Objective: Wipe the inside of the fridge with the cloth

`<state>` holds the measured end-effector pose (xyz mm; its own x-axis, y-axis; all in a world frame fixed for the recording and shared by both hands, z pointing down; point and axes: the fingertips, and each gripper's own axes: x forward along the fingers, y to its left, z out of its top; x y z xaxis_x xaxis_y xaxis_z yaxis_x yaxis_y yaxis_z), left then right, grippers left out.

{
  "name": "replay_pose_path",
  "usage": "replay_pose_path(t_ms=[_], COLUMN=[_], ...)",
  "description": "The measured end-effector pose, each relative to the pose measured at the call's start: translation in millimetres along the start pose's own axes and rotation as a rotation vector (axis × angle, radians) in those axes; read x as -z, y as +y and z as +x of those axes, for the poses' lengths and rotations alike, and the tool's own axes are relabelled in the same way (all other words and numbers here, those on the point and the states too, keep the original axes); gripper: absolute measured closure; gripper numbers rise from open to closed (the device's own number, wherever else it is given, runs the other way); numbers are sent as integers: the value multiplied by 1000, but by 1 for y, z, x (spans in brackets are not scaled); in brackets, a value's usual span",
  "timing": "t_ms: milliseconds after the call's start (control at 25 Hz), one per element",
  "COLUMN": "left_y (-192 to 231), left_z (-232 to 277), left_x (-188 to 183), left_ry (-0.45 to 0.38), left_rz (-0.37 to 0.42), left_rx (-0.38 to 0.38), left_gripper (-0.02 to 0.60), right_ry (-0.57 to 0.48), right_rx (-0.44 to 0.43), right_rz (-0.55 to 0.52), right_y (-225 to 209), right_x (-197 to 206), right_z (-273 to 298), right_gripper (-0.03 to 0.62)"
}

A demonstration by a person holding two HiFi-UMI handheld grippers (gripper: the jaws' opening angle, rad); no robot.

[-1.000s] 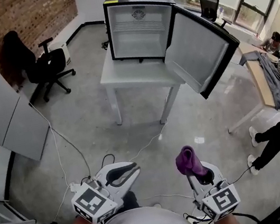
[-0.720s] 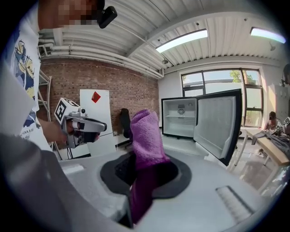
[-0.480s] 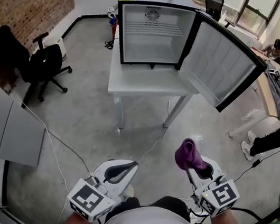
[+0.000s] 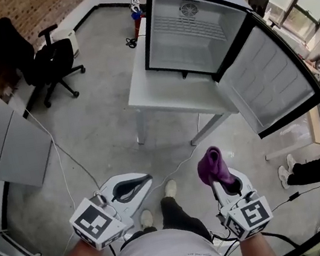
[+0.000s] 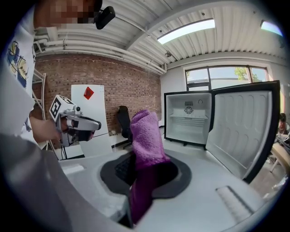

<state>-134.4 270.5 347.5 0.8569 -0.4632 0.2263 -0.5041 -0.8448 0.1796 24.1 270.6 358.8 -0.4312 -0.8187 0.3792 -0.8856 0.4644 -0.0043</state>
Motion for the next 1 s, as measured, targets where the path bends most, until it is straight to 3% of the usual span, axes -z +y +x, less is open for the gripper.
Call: replay_pose_path(t_ms=[200, 520, 1000], left_y=[24, 49, 108], left_z=[43, 128, 163], left_x=[-24, -77, -106], left_ry=[2, -13, 19], left_rz=[4, 62, 110], left_rx=[-27, -32, 77], left_gripper=[578, 578, 578], right_ry=[-30, -65, -122], right_rx=[-33, 5, 235], right_rz=[-9, 1, 47], right_y=[-48, -144, -225], right_x=[-28, -54, -107], right_z=[40, 95, 151], right_gripper=[536, 536, 536])
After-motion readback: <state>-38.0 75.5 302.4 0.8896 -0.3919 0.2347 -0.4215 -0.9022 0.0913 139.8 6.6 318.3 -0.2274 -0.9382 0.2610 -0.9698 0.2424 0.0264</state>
